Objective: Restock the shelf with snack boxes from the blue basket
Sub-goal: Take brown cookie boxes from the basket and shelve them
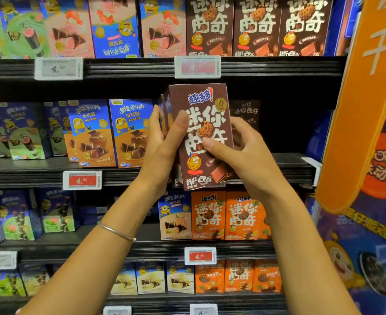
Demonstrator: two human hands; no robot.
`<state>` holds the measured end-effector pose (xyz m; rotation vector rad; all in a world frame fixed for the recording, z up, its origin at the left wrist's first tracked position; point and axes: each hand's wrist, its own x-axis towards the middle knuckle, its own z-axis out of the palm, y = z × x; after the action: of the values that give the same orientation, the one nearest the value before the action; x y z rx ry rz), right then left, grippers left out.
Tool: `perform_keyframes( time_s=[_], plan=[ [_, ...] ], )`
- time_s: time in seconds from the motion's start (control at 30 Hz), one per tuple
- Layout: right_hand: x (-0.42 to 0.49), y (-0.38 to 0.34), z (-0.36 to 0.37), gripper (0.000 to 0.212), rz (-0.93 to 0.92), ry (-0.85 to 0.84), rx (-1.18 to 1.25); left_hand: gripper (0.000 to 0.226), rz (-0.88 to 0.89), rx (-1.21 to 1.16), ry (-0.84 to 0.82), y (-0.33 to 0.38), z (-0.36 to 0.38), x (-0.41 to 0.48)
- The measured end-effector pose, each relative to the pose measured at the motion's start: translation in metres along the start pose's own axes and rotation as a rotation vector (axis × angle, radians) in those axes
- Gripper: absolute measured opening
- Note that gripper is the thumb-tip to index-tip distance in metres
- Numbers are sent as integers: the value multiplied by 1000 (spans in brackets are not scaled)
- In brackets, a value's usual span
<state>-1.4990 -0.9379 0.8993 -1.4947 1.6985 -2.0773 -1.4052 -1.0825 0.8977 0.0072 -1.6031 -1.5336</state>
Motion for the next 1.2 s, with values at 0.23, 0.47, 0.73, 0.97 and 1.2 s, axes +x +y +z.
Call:
perform_keyframes(
  time_s=[0.23, 0.47, 0.73, 0.97, 1.2],
  plan=[
    [-1, 2, -19, 59, 75, 100, 188, 63, 20, 89, 129, -14, 16, 9],
    [23, 28, -73, 59, 111, 362, 140, 68, 14, 107, 130, -21, 16, 24],
    [77, 79, -108, 51, 274, 542, -236, 61, 3, 71, 128, -28, 27, 29],
    [117, 101, -119, 35, 408, 553, -641, 47, -7, 85, 125, -28, 29, 40],
    [146, 109, -119, 50, 621, 439, -918, 45, -43, 102, 147, -32, 29, 48]
  ],
)
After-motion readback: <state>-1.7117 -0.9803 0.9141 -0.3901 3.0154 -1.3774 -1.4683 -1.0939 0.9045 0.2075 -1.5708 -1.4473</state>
